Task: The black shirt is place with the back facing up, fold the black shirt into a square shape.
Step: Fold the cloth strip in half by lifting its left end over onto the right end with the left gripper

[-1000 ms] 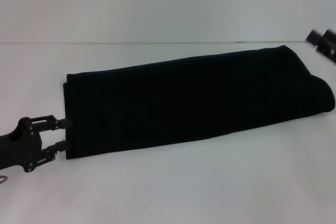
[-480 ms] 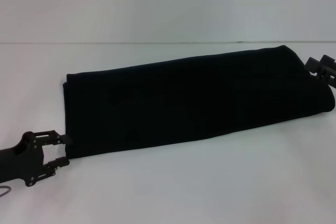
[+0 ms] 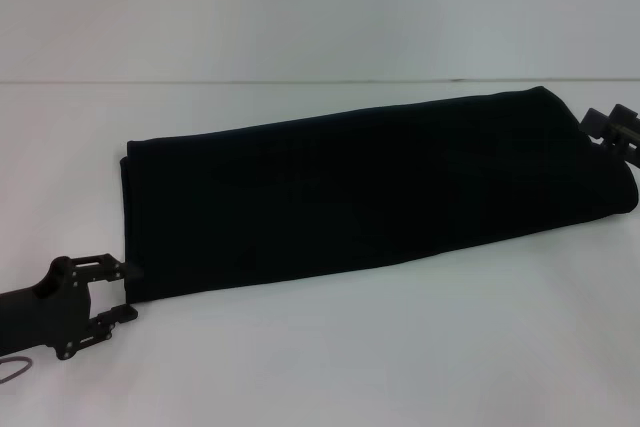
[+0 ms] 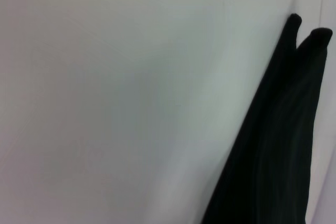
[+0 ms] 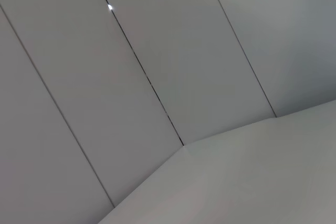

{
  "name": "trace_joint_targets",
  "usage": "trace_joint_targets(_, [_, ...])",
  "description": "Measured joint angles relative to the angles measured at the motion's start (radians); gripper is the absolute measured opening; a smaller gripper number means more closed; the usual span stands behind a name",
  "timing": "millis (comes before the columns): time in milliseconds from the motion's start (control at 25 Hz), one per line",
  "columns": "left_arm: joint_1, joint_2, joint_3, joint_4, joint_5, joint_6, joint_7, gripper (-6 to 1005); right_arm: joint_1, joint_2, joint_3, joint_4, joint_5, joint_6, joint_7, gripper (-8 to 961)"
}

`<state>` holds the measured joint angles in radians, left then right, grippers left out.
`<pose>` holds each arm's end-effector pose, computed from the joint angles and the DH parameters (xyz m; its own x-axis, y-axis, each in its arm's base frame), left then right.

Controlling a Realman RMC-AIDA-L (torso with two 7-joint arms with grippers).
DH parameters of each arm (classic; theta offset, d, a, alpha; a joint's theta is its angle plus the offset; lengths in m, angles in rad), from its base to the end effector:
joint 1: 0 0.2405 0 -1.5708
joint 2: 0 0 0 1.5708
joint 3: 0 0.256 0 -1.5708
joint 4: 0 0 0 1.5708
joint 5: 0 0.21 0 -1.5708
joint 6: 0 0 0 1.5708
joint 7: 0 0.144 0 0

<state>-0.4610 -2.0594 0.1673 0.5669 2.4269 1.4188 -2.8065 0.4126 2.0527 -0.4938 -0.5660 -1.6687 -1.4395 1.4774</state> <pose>-0.3668 0.2912 0.0172 -0.6703 0.6471 0.3633 0.7356 0.5146 0.4405 0.3123 0.3307 0.0558 0.4104 -0.3321 -0.8493 -0.8109 -0.5590 -0.1733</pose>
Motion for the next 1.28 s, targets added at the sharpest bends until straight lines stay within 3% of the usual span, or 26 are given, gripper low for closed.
trace_joint_targets(1280, [-0.125,-0.012,0.023,-0.074,-0.003,-0.127,0.011,465,-0.006,-0.004,0.036,0.011,0.002,-0.007,-0.001,775])
